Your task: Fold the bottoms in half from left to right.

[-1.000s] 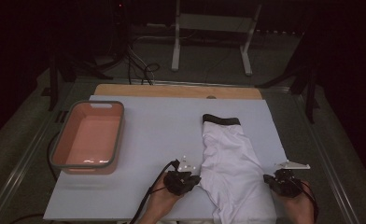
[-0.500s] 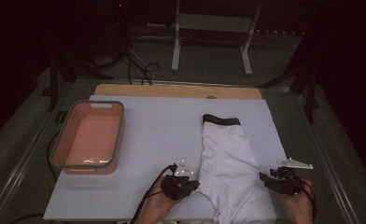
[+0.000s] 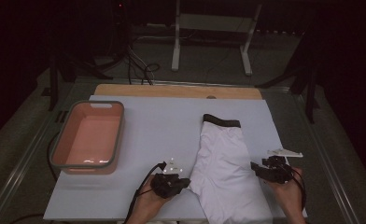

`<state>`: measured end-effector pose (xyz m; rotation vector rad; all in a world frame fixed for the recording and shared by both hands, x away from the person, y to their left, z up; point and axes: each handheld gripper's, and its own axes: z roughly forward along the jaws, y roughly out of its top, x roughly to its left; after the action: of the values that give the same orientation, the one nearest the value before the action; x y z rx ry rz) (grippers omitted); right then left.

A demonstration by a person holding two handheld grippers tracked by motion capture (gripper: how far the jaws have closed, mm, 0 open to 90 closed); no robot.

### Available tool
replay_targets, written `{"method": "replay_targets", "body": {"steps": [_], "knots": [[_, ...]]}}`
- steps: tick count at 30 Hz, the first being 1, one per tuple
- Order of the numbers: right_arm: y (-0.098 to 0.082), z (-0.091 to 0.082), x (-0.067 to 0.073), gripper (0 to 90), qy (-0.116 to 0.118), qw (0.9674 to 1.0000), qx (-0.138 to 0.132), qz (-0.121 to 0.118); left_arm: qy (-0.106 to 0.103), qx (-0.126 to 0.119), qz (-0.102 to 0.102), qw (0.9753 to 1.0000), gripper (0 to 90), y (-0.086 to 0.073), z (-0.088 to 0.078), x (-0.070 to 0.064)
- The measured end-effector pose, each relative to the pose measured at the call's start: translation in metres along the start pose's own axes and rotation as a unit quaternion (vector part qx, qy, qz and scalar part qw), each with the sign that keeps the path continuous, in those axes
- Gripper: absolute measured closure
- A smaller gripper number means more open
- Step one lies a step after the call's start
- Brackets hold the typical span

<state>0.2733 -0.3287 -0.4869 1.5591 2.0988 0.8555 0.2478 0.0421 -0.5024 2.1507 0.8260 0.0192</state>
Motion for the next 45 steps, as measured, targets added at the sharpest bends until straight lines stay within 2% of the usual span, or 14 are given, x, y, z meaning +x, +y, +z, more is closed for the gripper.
{"method": "replay_targets", "body": {"steps": [5, 12, 15, 20, 29, 34, 38, 45], "knots": [[0.013, 0.006, 0.009, 42.0, 0.009, 0.9999, -0.009, -0.004, 0.004, 0.0, 0.001, 1.0, 88.0, -0.004, -0.008, 0.004], [0.026, 0.015, 0.025, 27.0, 0.023, 0.9994, -0.014, -0.021, 0.013, 0.001, 0.008, 0.9999, 87.9, -0.006, -0.019, 0.009], [0.031, 0.02, 0.03, 23.4, 0.024, 0.9993, -0.02, -0.023, 0.017, -0.001, 0.007, 0.9998, 88.0, -0.008, -0.024, 0.012], [0.038, 0.025, 0.032, 24.3, 0.022, 0.9991, -0.035, -0.013, 0.02, -0.003, 0.008, 0.9998, 88.0, -0.013, -0.032, 0.015], [0.036, 0.025, 0.035, 24.7, 0.02, 0.9982, -0.055, -0.009, 0.024, -0.009, 0.011, 0.9996, 88.0, -0.019, -0.038, 0.013], [0.035, 0.026, 0.036, 24.8, 0.02, 0.9981, -0.056, -0.015, 0.024, -0.016, 0.007, 0.9996, 89.4, -0.023, -0.044, 0.009], [0.034, 0.026, 0.037, 25.1, 0.019, 0.9983, -0.054, -0.012, 0.027, -0.013, 0.014, 0.9995, 90.0, -0.022, -0.044, 0.006], [0.031, 0.026, 0.034, 25.5, 0.017, 0.9986, -0.05, -0.009, 0.019, -0.019, 0.013, 0.9996, 90.0, -0.024, -0.051, 0.002]]}}
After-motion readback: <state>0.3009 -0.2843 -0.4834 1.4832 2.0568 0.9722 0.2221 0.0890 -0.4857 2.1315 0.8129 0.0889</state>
